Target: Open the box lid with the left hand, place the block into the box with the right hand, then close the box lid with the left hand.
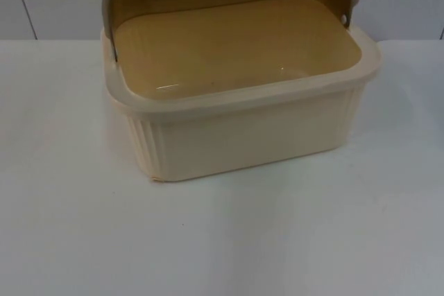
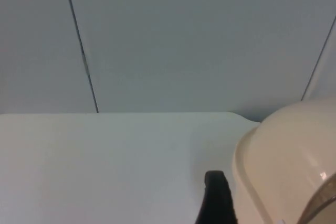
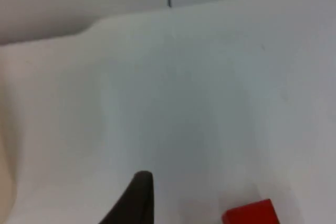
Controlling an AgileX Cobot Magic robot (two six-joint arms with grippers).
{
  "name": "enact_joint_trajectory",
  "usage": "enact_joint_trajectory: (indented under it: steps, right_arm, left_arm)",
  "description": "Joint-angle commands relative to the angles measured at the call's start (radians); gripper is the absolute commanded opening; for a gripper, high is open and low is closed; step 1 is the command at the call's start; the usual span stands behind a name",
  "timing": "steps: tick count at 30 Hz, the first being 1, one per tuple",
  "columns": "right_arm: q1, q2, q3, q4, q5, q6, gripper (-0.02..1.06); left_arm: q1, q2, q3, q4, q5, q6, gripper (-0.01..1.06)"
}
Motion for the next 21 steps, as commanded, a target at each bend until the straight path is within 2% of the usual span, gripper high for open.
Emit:
enact_joint_trajectory:
  steps: [1, 5, 16, 21]
  right_arm:
    - [-0.042, 0.038, -0.005, 0.054, -0.022, -0.071, 1.05]
    - [-0.058, 0.158, -0.005, 0.066, -0.046, -0.160, 1.05]
    - [-0.060, 0.340, -0.005, 0.061, -0.070, -0.168, 1.05]
    - [-0.113, 0.413, -0.005, 0.046, -0.083, -0.169, 1.05]
  left_arm:
    - [-0.006, -0.008, 0.003, -0.014, 0.002, -0.005, 0.58]
    - [-0.006, -0.008, 0.003, -0.017, 0.002, -0.005, 0.58]
    - [-0.006, -0.008, 0.003, -0.017, 0.002, -0.005, 0.58]
    - [-0.006, -0.008, 0.003, -0.016, 0.004, -0.005, 0.58]
